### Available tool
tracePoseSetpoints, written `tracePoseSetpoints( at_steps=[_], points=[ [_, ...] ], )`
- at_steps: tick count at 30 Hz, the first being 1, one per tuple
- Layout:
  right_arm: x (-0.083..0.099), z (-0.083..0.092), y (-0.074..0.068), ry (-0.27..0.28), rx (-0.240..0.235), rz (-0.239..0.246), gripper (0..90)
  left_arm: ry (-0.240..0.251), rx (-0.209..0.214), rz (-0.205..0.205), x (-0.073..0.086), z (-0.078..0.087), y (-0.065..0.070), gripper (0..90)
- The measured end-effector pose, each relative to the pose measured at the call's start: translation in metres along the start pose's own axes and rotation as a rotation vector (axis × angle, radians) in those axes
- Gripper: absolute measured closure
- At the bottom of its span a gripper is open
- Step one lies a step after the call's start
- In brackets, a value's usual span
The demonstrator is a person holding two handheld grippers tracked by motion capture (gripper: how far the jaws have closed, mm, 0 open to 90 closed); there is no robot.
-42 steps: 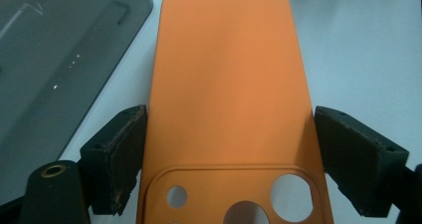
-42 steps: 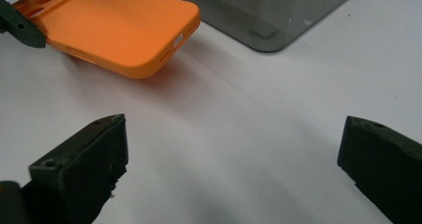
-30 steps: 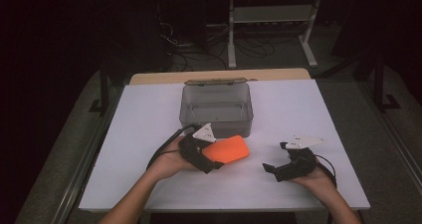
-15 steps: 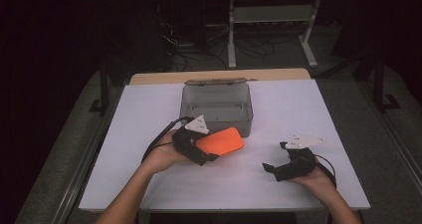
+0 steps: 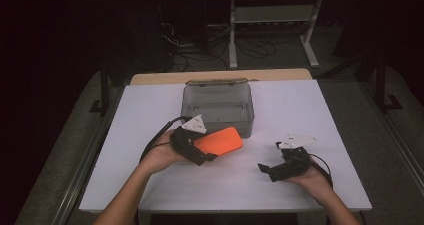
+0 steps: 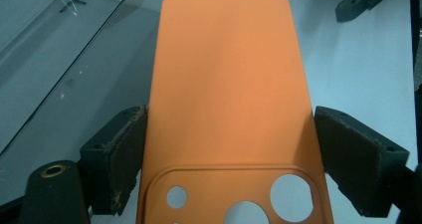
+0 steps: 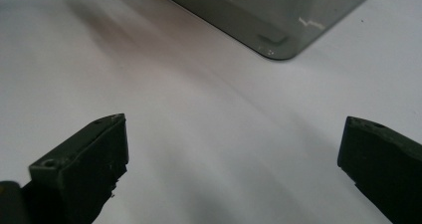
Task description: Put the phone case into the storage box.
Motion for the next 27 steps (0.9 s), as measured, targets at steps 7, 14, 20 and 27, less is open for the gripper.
tracePoseSetpoints(
  at_steps=[7,14,20,27],
  points=[
    [-0.009,-0.007,-0.006,0.005,0.004,0.015,0.0,-0.001,0.0,-0.002,-0.001,0.0,0.0,16.2],
    [-0.016,-0.014,-0.009,0.016,0.005,0.006,0.0,-0.003,-0.005,-0.006,-0.002,0.001,0.0,16.2],
    [-0.023,-0.02,-0.013,0.017,-0.003,0.005,0.0,0.0,-0.007,-0.002,-0.002,0.002,0.0,16.2],
    [-0.027,-0.027,-0.014,0.008,0.007,0.026,0.0,-0.002,-0.009,0.002,-0.002,0.001,-0.001,16.2]
  ],
)
Point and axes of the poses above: each handheld gripper's, and its own axes: z roughly backward along the jaws, x roughly out of its underside, y roughly to its right, the point moved 7 cm from there along -z, roughly forward along the jaws, and after that the axes turned 7 degrees about -y, right-handed, at the moved point
